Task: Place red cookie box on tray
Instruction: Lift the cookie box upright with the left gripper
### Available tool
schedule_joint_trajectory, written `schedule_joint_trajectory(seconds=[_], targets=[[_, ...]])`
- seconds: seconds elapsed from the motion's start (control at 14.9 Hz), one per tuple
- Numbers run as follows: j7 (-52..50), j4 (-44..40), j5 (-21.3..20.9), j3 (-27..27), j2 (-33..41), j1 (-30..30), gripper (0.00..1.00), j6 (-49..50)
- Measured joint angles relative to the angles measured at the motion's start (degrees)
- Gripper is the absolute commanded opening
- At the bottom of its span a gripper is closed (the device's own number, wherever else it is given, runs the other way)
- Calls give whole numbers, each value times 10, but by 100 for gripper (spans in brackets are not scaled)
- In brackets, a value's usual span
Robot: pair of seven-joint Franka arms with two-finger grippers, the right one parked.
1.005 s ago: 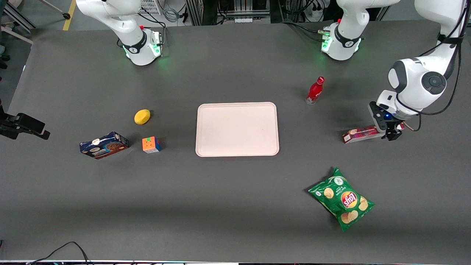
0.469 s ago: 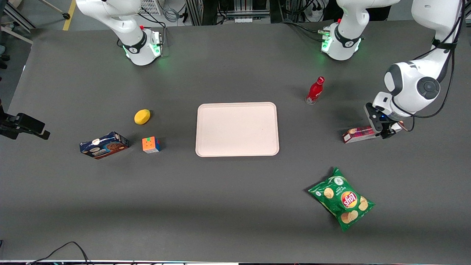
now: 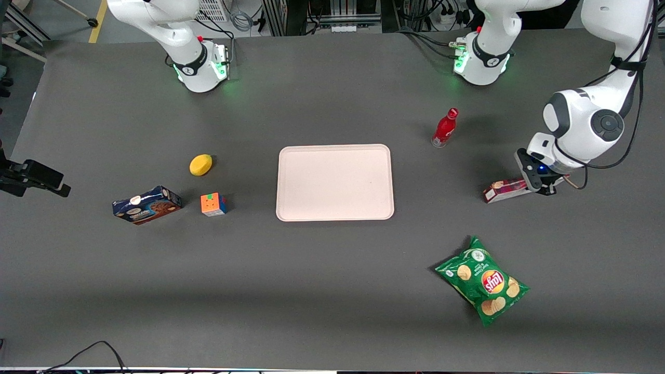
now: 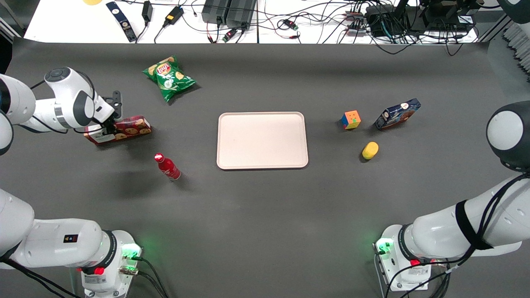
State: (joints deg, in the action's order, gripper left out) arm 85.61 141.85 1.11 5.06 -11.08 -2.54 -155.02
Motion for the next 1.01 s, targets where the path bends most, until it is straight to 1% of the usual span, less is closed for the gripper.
schedule_joint_trajectory(seconds=[0.2, 0.34, 0.87, 1.01], targets=[[0, -29, 3, -10, -4, 1, 5, 1], [-2, -60, 7, -20, 1, 2, 6, 33], [-38, -231, 8, -20, 82, 2, 5, 326], [-62, -275, 8, -19, 91, 2, 5, 395]])
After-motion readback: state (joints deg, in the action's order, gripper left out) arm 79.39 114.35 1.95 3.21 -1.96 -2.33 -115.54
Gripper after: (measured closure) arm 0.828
